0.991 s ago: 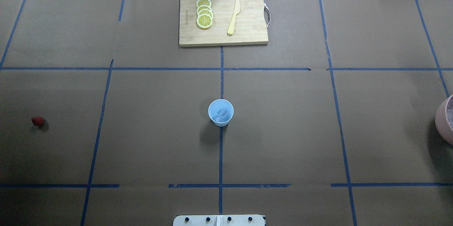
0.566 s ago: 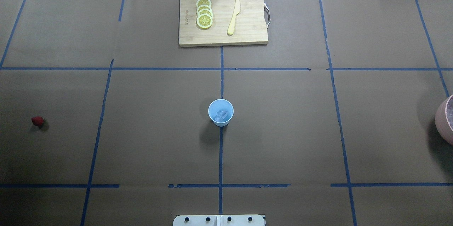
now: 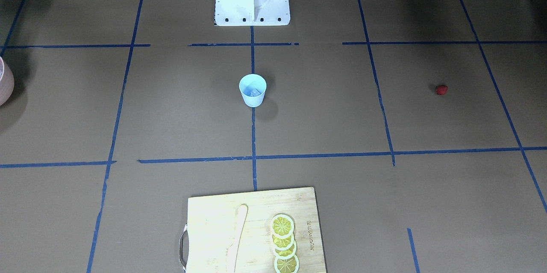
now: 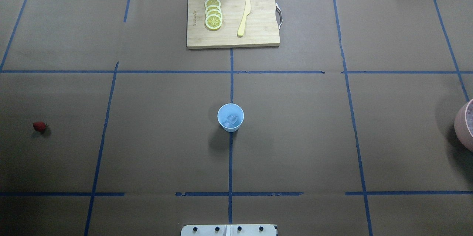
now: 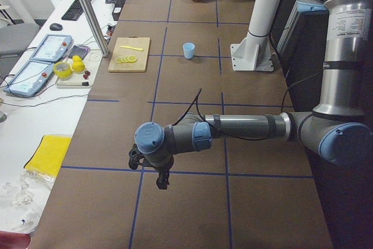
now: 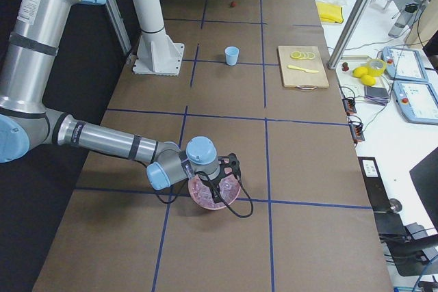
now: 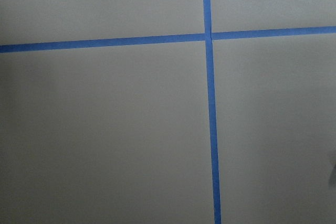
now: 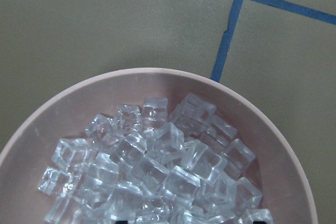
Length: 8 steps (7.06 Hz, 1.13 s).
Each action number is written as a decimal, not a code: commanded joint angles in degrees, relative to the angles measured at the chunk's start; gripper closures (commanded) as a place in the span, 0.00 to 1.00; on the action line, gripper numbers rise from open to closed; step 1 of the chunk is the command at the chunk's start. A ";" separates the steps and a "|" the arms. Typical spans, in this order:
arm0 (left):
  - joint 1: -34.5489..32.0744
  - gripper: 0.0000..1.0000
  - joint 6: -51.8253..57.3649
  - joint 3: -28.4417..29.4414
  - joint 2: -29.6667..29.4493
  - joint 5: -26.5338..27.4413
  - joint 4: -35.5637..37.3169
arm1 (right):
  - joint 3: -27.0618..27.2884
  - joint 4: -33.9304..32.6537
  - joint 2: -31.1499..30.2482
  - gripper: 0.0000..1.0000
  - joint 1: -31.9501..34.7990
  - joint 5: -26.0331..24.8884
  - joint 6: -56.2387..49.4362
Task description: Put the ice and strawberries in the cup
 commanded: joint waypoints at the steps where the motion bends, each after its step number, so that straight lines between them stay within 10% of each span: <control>1: 0.07 0.00 0.00 0.06 0.01 0.00 0.00 | -0.10 0.00 -0.10 0.19 -0.79 -0.37 0.04; 2: -0.02 0.00 0.00 0.06 0.01 0.00 0.00 | -0.01 0.00 -0.10 0.25 -0.88 -0.38 0.04; 4: -0.02 0.00 0.00 -0.03 0.01 0.00 0.00 | -0.01 0.00 0.17 0.89 -0.97 -0.55 -0.40; 8: -0.02 0.00 0.00 -0.03 0.01 0.00 0.00 | 1.73 -0.27 0.43 1.00 -0.80 -0.12 -0.66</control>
